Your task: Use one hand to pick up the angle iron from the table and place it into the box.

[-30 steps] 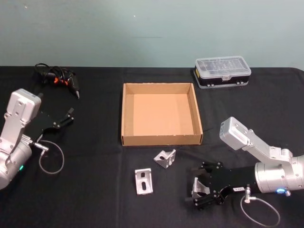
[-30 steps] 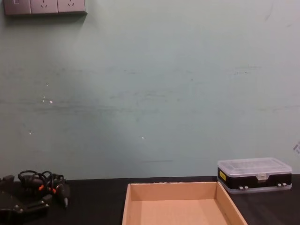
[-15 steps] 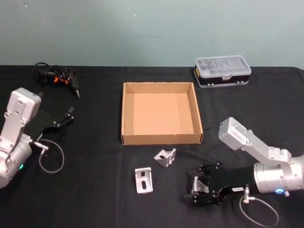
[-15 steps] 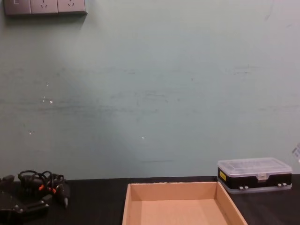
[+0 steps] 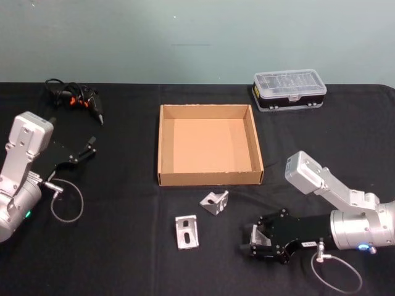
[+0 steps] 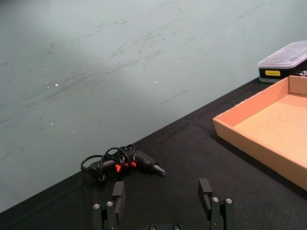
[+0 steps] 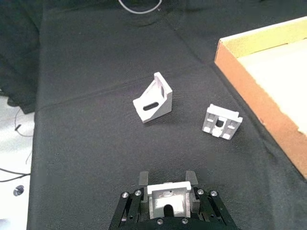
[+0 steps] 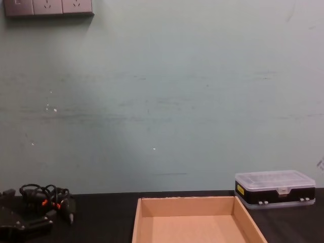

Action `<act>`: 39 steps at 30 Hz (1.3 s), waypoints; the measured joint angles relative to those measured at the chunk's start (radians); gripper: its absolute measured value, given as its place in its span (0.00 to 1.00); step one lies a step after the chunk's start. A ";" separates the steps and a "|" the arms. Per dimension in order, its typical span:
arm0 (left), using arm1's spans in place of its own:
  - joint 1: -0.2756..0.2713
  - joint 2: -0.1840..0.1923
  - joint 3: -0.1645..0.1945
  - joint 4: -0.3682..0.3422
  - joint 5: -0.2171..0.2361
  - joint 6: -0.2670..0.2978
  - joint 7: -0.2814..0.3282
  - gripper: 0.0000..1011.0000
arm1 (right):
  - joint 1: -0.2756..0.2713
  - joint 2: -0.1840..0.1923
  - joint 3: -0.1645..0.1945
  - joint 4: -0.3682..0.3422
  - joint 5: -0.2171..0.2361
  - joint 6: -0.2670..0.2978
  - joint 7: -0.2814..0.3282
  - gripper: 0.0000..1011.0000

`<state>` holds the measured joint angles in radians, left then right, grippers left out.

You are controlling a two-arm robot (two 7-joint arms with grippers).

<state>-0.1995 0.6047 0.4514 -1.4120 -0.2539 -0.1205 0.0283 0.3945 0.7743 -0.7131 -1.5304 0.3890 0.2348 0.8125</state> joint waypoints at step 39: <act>0.000 0.000 0.000 0.000 0.000 0.000 0.000 0.99 | 0.089 -0.221 0.159 0.037 -0.057 0.119 -0.313 0.45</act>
<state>-0.1995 0.6047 0.4514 -1.4120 -0.2539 -0.1205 0.0283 0.4833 0.5534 -0.5540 -1.4933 0.3319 0.3541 0.4996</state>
